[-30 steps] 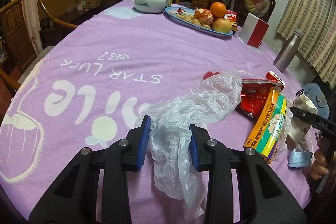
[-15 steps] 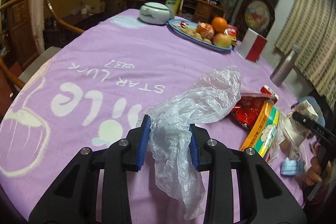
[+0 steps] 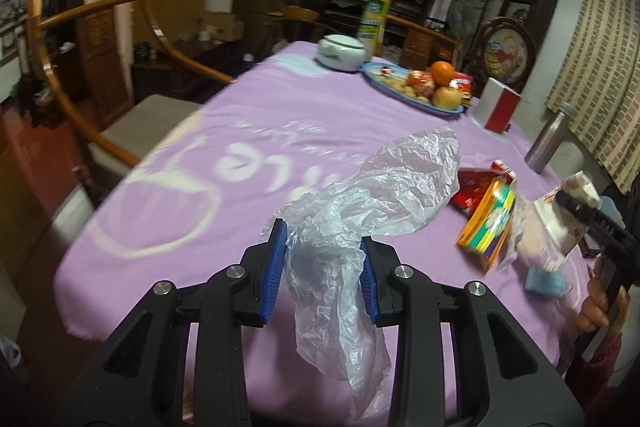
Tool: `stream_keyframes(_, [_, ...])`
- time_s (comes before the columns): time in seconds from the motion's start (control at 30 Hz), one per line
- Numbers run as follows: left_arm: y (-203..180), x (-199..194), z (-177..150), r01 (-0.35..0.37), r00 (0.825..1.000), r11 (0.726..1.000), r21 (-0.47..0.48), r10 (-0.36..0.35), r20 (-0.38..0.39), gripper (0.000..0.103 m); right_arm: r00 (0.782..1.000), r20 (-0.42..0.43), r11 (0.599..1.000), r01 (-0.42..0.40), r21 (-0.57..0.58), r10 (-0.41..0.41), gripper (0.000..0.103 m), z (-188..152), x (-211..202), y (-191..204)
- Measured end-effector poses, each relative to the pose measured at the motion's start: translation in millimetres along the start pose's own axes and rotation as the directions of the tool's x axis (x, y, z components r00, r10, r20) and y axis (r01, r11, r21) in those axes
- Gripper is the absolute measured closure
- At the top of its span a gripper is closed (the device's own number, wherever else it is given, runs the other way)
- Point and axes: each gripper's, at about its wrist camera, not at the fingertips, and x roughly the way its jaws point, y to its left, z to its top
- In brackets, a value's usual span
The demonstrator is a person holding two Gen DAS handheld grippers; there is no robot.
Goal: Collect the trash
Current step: 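Carry the wrapper and paper cup over the red wastebasket and open both tools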
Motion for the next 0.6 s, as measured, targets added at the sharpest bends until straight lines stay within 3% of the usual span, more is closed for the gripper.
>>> stream_keyframes(0.3, [91.2, -50.9, -59.5, -0.158, 0.985, 0.983, -0.088, 0.15, -0.086, 0.068, 0.993, -0.047, 0.987, -0.113, -0.116, 0.108, 0.07, -10.6, -7.5, 81.7])
stream_keyframes(0.43, [130.7, -53.3, -90.9, -0.178, 0.972, 0.978, -0.108, 0.158, -0.174, 0.068, 0.979, -0.114, 0.97, -0.184, -0.162, 0.167, 0.07, -21.8, 0.9, 127.2])
stream_keyframes(0.53, [150.4, -42.8, -116.7, -0.185, 0.953, 0.978, -0.093, 0.156, -0.261, 0.068, 0.959, -0.187, 0.949, -0.248, -0.196, 0.213, 0.07, -34.1, 11.7, 169.2])
stream_keyframes(0.57, [155.4, -39.0, -125.2, -0.178, 0.948, 0.98, -0.091, 0.145, -0.285, 0.066, 0.953, -0.203, 0.942, -0.265, -0.205, 0.224, 0.07, -38.0, 12.7, 179.6])
stream_keyframes(0.6, [160.8, -34.1, -134.4, -0.17, 0.939, 0.982, -0.088, 0.134, -0.316, 0.057, 0.947, -0.219, 0.935, -0.281, -0.217, 0.234, 0.07, -42.7, 14.2, 191.4])
